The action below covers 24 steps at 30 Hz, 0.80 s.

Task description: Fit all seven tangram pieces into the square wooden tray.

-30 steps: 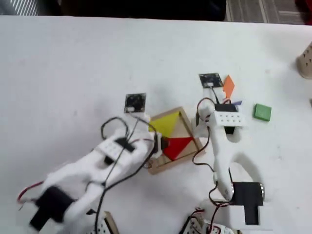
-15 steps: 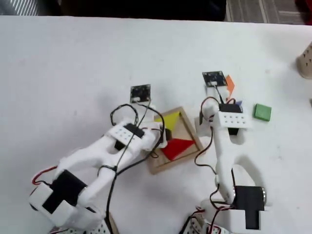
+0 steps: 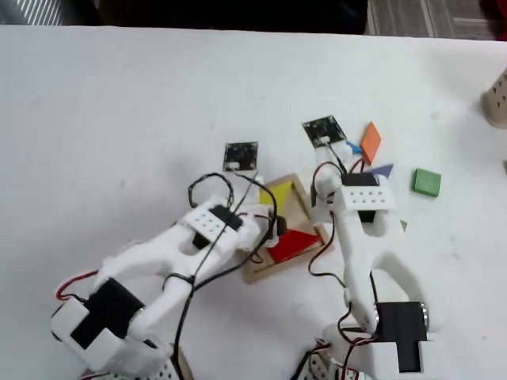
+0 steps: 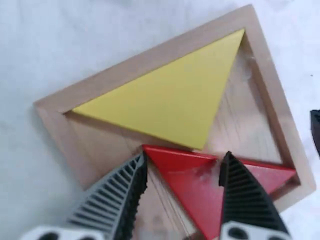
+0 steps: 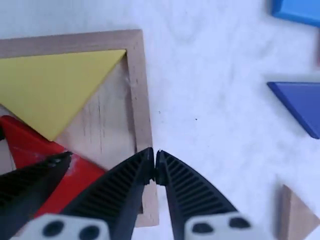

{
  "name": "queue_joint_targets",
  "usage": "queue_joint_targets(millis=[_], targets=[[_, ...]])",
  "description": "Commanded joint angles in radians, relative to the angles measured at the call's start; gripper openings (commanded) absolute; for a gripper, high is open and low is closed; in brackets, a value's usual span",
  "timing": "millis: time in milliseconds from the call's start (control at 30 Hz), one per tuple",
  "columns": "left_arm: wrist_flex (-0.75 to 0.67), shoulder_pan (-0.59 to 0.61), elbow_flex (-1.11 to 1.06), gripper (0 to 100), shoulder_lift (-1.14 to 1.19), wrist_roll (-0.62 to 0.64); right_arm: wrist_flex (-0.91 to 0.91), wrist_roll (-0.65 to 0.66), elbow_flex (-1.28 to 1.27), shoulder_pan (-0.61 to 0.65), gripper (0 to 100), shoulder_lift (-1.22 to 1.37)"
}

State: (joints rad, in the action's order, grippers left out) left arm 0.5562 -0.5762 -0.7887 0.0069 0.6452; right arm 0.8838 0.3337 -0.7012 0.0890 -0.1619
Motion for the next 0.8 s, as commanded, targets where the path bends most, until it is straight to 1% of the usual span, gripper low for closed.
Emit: queue_joint_targets(millis=[0, 167, 267, 367, 433, 500, 667, 700, 767], targets=[[0.017, -0.027, 0.026, 25, 0.005, 0.049, -0.015, 0.014, 0.003, -0.007, 1.8, -0.044], [0.018, -0.03, 0.023, 38, 0.005, 0.132, 0.004, 0.044, 0.003, -0.005, 1.8, -0.044], [0.018, -0.036, 0.026, 39, 0.007, 0.184, 0.004, 0.048, 0.003, -0.007, 1.8, -0.044], [0.018, -0.038, 0.026, 38, 0.007, 0.19, 0.004, 0.048, 0.003, -0.007, 1.8, -0.044], [0.018, -0.035, 0.021, 35, 0.007, 0.189, 0.004, 0.049, 0.003, -0.007, 1.8, -0.044], [0.018, -0.035, 0.017, 31, 0.007, 0.189, 0.004, 0.049, 0.003, -0.01, 1.8, -0.044], [0.037, -0.042, 0.021, 12, 0.008, 0.189, 0.025, 0.049, 0.006, -0.012, 1.8, -0.044], [0.037, -0.051, 0.025, 9, 0.008, 0.189, 0.025, 0.049, 0.006, -0.012, 1.8, -0.044], [0.037, -0.065, 0.025, 10, 0.008, 0.175, 0.025, 0.049, 0.006, -0.008, 1.8, -0.044]])
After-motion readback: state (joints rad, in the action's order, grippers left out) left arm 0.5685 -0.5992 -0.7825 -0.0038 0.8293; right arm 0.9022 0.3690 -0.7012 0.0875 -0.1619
